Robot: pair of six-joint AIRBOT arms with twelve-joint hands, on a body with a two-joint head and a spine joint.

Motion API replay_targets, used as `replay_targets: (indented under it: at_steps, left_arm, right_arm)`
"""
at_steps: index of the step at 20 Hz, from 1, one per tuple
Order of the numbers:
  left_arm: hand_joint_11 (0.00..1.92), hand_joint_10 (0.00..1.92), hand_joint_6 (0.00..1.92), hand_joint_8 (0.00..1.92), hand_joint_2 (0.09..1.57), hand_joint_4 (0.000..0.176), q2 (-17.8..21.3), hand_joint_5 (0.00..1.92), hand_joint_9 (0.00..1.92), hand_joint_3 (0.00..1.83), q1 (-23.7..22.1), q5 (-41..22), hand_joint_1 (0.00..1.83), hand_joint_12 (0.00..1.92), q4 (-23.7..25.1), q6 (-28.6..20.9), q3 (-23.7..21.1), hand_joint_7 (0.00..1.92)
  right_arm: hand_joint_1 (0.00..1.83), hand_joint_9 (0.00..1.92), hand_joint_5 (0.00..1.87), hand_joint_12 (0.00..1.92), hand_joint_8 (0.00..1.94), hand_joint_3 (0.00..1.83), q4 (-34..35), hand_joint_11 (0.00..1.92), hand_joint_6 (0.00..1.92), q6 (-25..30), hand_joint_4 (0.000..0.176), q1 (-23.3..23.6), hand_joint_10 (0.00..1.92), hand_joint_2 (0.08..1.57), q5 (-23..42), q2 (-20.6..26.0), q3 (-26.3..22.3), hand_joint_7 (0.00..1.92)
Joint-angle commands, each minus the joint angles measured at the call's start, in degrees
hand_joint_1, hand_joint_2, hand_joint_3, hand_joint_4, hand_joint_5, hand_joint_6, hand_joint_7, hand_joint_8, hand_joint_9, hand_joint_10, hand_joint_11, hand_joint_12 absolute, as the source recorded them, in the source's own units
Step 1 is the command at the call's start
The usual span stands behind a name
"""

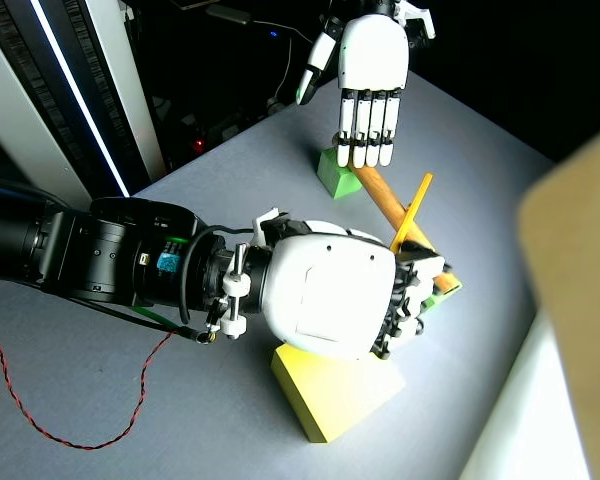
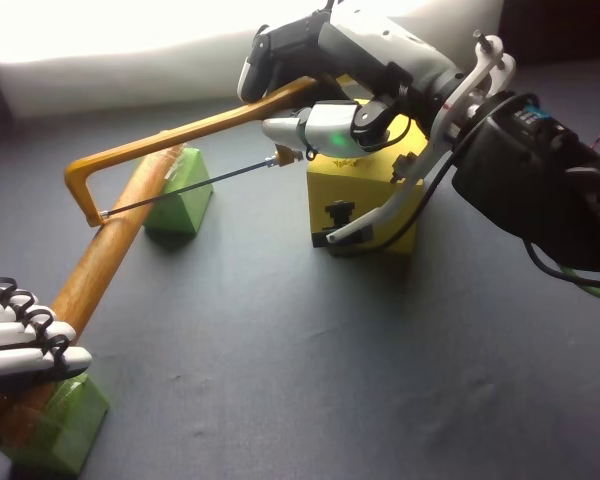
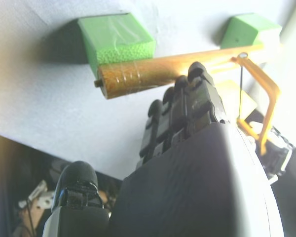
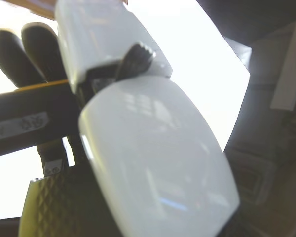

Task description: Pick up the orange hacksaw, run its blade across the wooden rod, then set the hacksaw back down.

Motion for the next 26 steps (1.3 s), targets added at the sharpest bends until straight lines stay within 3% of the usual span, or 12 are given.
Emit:
replay_targets:
  at_steps: [1,2,15,22,26]
  left_arm:
    - [0.02,0.0,0.0,0.0,1.2,0.0,0.1,0.01,0.0,0.0,-0.2,-1.7,0.02,0.02,-0.1,-0.2,0.3,0.0]
    - [0.02,0.0,0.01,0.0,1.2,0.0,0.0,0.02,0.0,0.0,-0.2,-1.9,0.02,0.02,0.6,-0.2,0.3,0.01]
    - [0.02,0.0,0.0,0.0,1.2,0.0,0.0,0.03,0.01,0.0,-0.2,-2.0,0.01,0.03,0.7,-0.7,0.2,0.01]
    - [0.03,0.0,0.01,0.01,1.2,0.0,-0.1,0.07,0.02,0.0,-0.3,-1.8,0.03,0.07,0.7,-0.7,0.1,0.04]
    - [0.01,0.0,0.0,0.0,1.21,0.0,-0.1,0.06,0.02,0.0,-0.3,-1.8,0.01,0.07,0.7,-0.7,0.1,0.03]
  right_arm:
    - [1.38,1.02,0.84,1.24,0.97,0.0,-0.3,0.81,0.98,-0.2,0.0,1.2,1.18,1.12,5.9,-0.1,0.0,1.0]
    - [1.37,0.95,0.79,1.23,1.05,0.01,0.0,0.8,1.05,-0.5,0.0,1.2,1.24,1.14,5.8,-0.2,0.0,0.95]
    - [1.37,0.94,0.77,1.21,1.08,0.0,6.8,0.8,1.07,-9.4,0.0,2.3,1.26,1.15,3.8,-5.0,-0.1,0.93]
    - [1.37,0.92,0.77,1.25,1.1,0.0,14.2,0.77,1.08,-15.9,0.0,2.4,1.28,1.15,4.6,-10.3,0.1,0.92]
    - [1.37,0.92,0.8,1.24,1.08,0.0,15.5,0.77,1.04,-16.7,0.0,2.4,1.26,1.14,5.3,-12.6,0.9,0.94]
